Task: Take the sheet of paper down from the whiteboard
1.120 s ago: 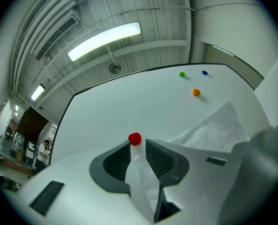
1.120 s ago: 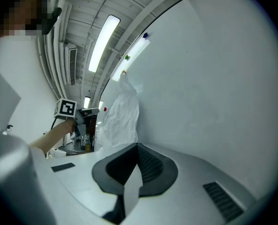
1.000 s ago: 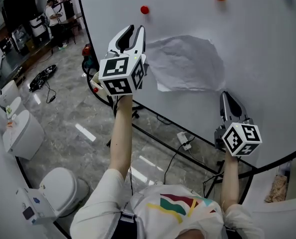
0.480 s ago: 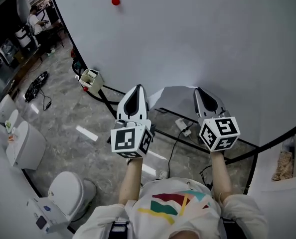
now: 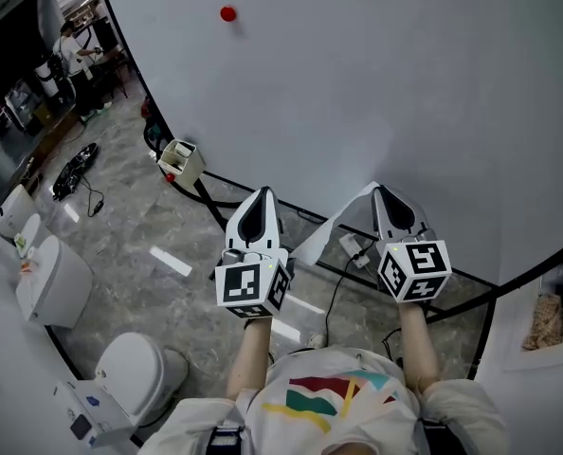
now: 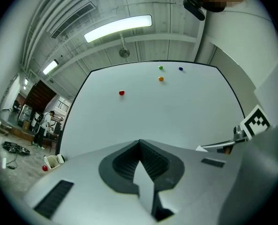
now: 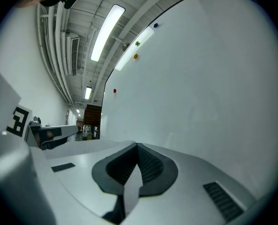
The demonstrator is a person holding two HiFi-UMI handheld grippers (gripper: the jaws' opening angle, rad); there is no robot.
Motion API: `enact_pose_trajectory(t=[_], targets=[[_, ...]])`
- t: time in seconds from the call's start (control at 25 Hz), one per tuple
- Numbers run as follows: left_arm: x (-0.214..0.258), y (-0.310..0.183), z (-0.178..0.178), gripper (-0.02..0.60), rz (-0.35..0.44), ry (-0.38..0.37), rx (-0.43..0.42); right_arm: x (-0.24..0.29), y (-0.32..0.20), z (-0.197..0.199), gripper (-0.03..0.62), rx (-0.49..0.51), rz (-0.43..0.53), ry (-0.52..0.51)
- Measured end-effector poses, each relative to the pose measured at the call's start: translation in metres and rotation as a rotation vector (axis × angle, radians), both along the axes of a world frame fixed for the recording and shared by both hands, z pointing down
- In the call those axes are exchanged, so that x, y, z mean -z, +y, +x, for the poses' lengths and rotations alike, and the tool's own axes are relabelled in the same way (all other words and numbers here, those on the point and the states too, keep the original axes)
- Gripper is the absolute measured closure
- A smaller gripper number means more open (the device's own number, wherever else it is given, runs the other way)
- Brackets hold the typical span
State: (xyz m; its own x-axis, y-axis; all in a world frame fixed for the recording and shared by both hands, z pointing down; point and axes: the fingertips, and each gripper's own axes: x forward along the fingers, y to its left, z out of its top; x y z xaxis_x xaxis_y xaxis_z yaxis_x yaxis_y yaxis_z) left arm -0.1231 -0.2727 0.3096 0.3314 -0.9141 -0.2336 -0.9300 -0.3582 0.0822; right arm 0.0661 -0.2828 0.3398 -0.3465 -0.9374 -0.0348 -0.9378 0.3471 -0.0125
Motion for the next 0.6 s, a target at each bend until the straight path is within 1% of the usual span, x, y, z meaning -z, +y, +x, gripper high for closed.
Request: enact_pose_trajectory(t=[0.28,0.6], targets=[[-0.001,0.0,-0.009,0.535,-0.002,-0.007,0.021,0.014,-0.002,-0.005,0.58,0.004,0.035,0.009],[-0.009,-0.002,-0.012,0.537,-0.02,-0.007,0.04,0.013,-0.006,-0.009,0.58,0.02,0.036,0.008]])
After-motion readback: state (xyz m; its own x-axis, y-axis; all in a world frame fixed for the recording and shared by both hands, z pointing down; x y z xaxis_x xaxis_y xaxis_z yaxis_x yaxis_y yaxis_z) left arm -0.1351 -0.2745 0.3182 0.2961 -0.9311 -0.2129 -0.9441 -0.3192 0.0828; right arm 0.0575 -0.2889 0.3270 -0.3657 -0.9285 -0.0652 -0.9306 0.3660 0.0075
